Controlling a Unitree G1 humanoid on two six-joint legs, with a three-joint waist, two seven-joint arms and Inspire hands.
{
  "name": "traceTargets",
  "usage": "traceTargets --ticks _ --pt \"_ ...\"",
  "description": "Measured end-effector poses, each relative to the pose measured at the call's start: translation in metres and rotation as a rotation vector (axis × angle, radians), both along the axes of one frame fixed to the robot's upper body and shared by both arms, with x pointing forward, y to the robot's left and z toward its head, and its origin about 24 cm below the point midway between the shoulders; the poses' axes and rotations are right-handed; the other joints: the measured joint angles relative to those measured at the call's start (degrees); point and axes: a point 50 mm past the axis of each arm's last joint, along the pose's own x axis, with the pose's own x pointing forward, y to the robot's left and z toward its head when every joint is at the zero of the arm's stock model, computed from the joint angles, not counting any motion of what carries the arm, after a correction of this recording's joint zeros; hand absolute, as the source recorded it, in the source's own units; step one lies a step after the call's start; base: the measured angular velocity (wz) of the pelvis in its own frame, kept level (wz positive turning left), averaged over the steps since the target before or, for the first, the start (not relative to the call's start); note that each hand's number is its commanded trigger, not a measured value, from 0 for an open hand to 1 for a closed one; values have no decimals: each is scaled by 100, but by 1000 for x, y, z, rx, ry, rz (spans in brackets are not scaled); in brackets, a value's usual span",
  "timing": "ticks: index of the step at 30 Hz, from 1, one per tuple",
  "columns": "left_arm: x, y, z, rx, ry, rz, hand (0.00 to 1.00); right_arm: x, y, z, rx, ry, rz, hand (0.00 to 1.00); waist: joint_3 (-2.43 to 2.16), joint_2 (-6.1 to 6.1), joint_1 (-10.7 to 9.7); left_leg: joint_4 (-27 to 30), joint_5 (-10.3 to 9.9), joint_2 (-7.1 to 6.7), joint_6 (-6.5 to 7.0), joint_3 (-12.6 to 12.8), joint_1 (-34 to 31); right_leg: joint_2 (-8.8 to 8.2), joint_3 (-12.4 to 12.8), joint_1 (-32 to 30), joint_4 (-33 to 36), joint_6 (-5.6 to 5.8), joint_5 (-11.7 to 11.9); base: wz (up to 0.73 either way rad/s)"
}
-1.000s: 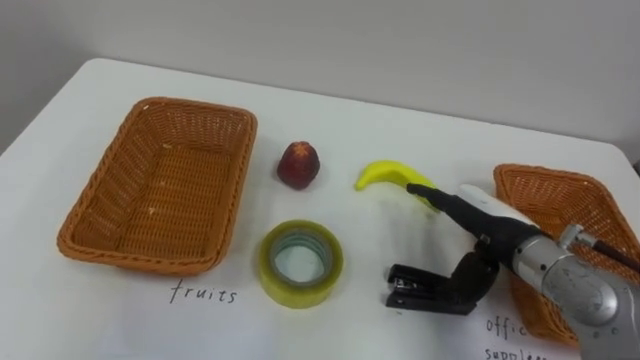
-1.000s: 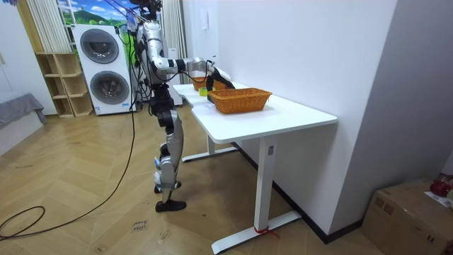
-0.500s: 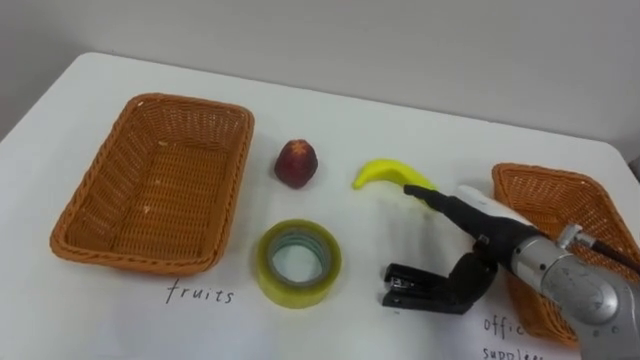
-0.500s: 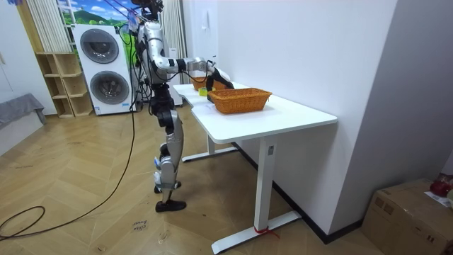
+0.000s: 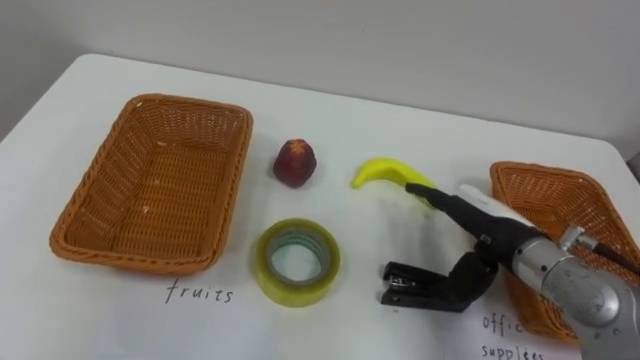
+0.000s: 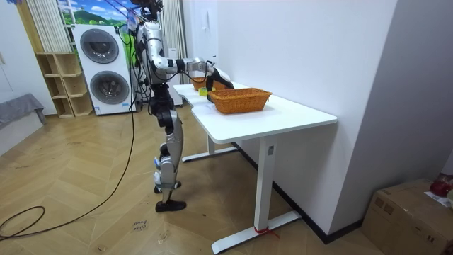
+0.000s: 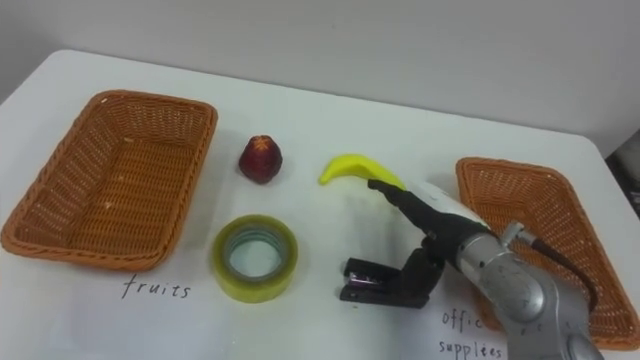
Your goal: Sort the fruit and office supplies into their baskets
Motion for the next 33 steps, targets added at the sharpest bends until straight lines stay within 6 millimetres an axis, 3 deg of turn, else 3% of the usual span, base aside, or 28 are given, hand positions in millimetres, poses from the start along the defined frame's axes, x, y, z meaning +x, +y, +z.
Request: traceTargets --ticks 6,18,24,33 --pt "-7 2 0 12 8 19 0 0 8 14 71 -53 36 0 13 17 -61 25 8 -2 1 -10 8 -6 -14 16 -12 0 0 1" --pt "-14 7 0 23 15 55 0 0 4 27 76 -92 47 0 13 -90 -157 -16 10 -3 5 -9 21 -3 17 24 -2 0 0 0" --pt "-15 7 0 25 20 59 0 -4 4 23 74 -41 66 0 -11 -123 -95 14 11 -3 3 0 46 -2 49 24 0 0 0 -1" --pt "-13 6 0 17 21 52 0 -9 2 10 19 79 78 0 14 -81 -97 6 11 -3 4 3 44 -8 -9 23 0 0 0 0"
